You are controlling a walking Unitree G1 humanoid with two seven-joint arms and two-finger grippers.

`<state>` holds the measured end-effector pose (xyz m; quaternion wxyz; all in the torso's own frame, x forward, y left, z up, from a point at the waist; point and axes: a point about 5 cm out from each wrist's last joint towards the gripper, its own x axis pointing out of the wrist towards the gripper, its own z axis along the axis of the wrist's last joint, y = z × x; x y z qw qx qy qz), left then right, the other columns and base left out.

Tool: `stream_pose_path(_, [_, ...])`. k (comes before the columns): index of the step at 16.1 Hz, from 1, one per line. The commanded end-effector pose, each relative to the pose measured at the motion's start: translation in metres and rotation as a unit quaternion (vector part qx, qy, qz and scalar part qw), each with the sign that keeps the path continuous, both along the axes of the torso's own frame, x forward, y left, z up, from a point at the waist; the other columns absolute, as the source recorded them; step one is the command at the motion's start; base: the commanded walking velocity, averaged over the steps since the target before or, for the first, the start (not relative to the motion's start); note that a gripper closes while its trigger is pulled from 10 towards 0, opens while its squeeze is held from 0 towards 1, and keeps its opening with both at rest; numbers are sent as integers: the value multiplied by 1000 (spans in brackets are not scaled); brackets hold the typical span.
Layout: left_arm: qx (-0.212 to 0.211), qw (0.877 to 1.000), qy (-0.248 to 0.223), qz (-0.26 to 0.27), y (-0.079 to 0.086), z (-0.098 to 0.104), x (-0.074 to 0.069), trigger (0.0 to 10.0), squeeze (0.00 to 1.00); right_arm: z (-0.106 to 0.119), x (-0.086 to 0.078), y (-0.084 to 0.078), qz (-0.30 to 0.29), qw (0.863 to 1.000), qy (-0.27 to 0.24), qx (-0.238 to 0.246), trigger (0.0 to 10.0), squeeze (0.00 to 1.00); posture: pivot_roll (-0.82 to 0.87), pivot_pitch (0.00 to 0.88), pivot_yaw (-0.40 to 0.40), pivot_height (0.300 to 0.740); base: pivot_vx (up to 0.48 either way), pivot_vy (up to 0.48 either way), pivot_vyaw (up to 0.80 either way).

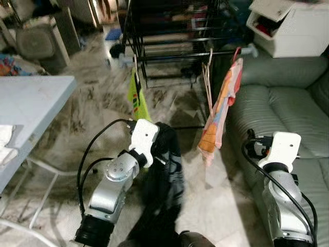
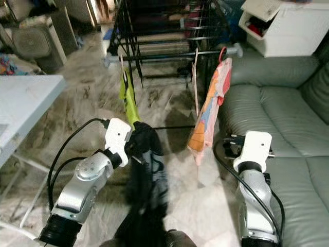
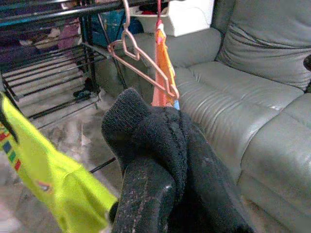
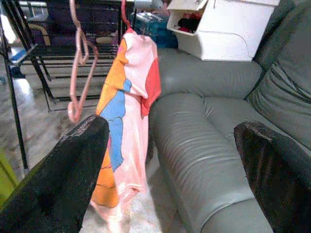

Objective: Hang hanger

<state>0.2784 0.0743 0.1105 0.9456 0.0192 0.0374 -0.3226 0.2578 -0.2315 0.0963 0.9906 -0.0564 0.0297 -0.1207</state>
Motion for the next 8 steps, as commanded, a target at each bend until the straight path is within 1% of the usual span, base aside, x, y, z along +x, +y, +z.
stream_pose_path(1, [2,1000,-17,5,4,6,3,10000,0,3,1,6,12,1000,-7,4,10000,0,-74,0,46,740,0,480,0])
stream_pose_path(6, [5,1000,-19,10,5,5,2,10000,0,3,2,7,12,1000,-9,4,10000,0,-75,0,49,740,0,480,0])
stream_pose_path(8, [0,1000,-27,8,5,5,-1,10000,0,2,2,7,11,1000,-9,5,10000,0,-77,0,52,740,0,0,0])
